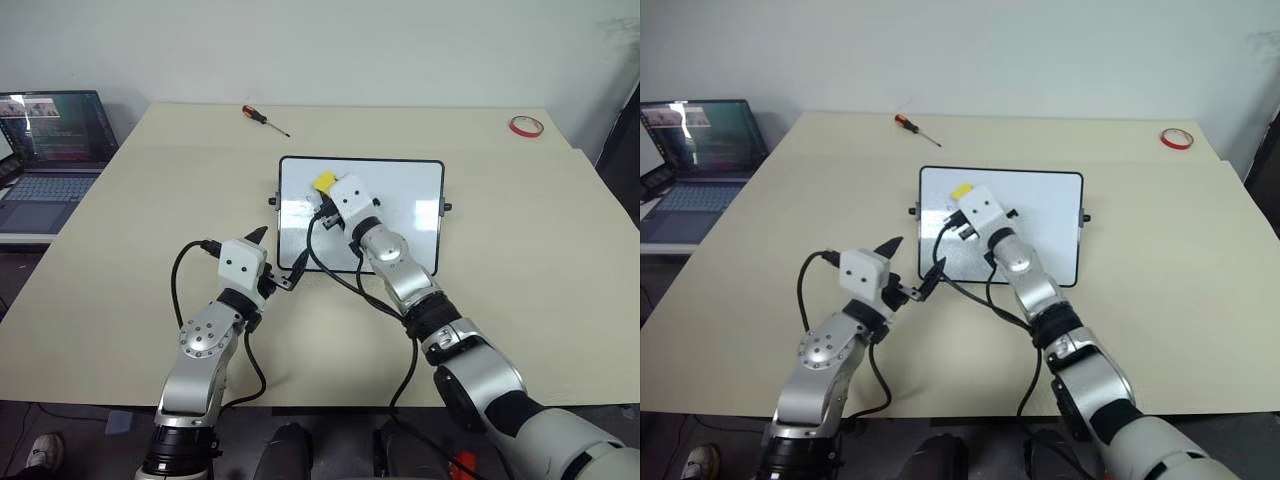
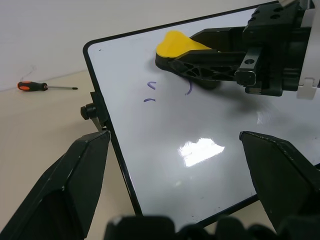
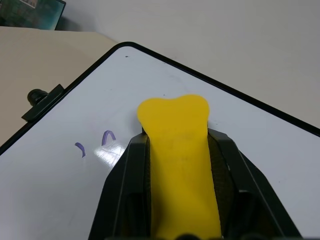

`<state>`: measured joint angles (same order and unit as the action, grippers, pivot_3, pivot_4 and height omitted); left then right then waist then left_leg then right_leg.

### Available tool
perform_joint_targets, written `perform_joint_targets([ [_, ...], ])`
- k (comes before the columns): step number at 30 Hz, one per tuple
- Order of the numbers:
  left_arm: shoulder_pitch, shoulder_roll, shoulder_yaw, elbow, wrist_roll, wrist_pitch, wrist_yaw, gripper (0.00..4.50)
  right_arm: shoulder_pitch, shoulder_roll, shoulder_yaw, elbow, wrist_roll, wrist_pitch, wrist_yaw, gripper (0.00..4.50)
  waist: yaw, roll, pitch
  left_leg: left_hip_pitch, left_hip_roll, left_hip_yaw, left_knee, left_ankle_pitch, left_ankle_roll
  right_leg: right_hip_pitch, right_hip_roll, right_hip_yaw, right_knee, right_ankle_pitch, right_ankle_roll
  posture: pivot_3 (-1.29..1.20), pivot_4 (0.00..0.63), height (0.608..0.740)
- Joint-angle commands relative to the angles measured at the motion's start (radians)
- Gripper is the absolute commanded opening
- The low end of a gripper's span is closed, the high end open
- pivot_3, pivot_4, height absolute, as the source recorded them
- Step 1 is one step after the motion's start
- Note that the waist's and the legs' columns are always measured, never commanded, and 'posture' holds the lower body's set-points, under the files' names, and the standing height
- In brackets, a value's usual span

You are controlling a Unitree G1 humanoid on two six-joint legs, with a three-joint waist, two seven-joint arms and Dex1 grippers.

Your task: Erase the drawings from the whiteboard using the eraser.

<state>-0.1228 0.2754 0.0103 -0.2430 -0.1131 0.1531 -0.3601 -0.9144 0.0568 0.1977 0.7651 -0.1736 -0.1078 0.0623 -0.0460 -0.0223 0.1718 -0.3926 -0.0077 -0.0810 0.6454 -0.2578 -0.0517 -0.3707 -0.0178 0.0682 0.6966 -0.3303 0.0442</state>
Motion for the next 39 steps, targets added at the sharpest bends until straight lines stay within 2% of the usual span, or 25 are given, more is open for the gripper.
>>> perform_joint_targets([
  [1, -0.012, 0.001, 0.003, -0.024, -0.006, -0.006, 0.002, 4.5, -0.011, 0.02, -0.013, 0.007, 0.015, -0.02, 0.009, 1.2, -0.003, 0.0, 0.0, 0.0, 0.0, 0.0, 0.0, 0.0, 0.0, 0.0, 0.0, 0.0, 0.0, 0.0, 0.0, 0.0, 0.15, 0.74],
  [4, -0.007, 0.0, 0.001, -0.028, -0.005, -0.006, 0.002, 4.5, 0.017, 0.046, 0.011, -0.01, 0.037, -0.034, 0.098, 1.2, -0.01, 0.0, 0.0, 0.0, 0.0, 0.0, 0.0, 0.0, 0.0, 0.0, 0.0, 0.0, 0.0, 0.0, 0.0, 0.0, 0.15, 0.74],
  [8, -0.003, 0.0, 0.0, -0.031, -0.003, -0.006, 0.005, 4.5, 0.075, 0.079, 0.077, -0.055, 0.064, -0.026, 0.284, 1.2, -0.018, 0.0, 0.0, 0.0, 0.001, 0.001, -0.001, 0.0, 0.0, -0.001, 0.001, 0.001, 0.0, 0.0, 0.0, 0.0, 0.15, 0.74],
  [12, 0.001, -0.002, 0.0, -0.036, 0.0, -0.004, 0.008, 4.5, 0.092, 0.08, 0.101, -0.069, 0.056, -0.015, 0.354, 1.2, -0.015, 0.0, 0.001, -0.003, 0.001, 0.0, -0.001, 0.0, 0.0, -0.004, 0.0, 0.0, 0.0, 0.0, 0.0, 0.0, 0.15, 0.74],
  [15, 0.008, -0.002, 0.002, -0.039, 0.001, -0.006, 0.011, 4.5, 0.07, 0.073, 0.08, -0.044, 0.046, -0.014, 0.323, 1.2, -0.011, 0.0, 0.001, -0.003, 0.001, 0.0, 0.0, 0.0, 0.0, -0.003, 0.0, 0.0, -0.001, 0.0, 0.0, 0.0, 0.15, 0.74],
  [22, 0.009, -0.004, -0.003, -0.042, 0.003, -0.003, 0.014, 4.5, -0.042, 0.032, 0.017, 0.074, -0.02, -0.015, 0.059, 1.2, -0.011, 0.001, 0.001, -0.003, 0.001, 0.0, 0.0, 0.0, 0.0, -0.003, 0.0, 0.0, 0.0, 0.0, 0.0, 0.0, 0.15, 0.74],
  [27, 0.049, -0.005, 0.001, -0.072, -0.008, -0.001, 0.011, 4.5, -0.072, 0.016, 0.007, 0.106, -0.042, -0.016, -0.038, 1.2, -0.008, 0.0, 0.0, -0.003, 0.0, 0.0, 0.0, 0.0, 0.0, -0.003, 0.0, 0.0, 0.0, 0.0, 0.0, 0.0, 0.15, 0.74],
  [33, 0.16, -0.024, 0.039, -0.153, -0.029, -0.029, 0.04, 4.5, -0.078, 0.002, 0.002, 0.114, -0.045, -0.026, -0.055, 1.2, -0.005, 0.0, 0.0, -0.003, 0.0, 0.0, 0.0, 0.0, 0.0, -0.003, 0.0, 0.0, 0.0, 0.0, 0.0, 0.0, 0.15, 0.74],
  [37, 0.176, -0.027, 0.031, -0.16, -0.021, -0.029, 0.033, 4.5, -0.073, 0.029, 0.021, 0.126, -0.024, -0.028, 0.033, 1.2, -0.004, 0.0, 0.0, -0.002, 0.0, 0.0, 0.0, 0.0, 0.0, -0.001, 0.0, 0.0, 0.0, 0.0, 0.0, 0.0, 0.15, 0.74],
  [39, 0.162, -0.029, 0.035, -0.153, -0.017, -0.028, 0.04, 4.5, -0.048, 0.052, 0.066, 0.119, -0.026, -0.015, 0.151, 1.2, -0.009, 0.0, 0.0, -0.001, 0.0, 0.0, 0.0, 0.0, 0.0, -0.001, 0.0, 0.0, 0.0, 0.0, 0.0, 0.0, 0.15, 0.74],
])
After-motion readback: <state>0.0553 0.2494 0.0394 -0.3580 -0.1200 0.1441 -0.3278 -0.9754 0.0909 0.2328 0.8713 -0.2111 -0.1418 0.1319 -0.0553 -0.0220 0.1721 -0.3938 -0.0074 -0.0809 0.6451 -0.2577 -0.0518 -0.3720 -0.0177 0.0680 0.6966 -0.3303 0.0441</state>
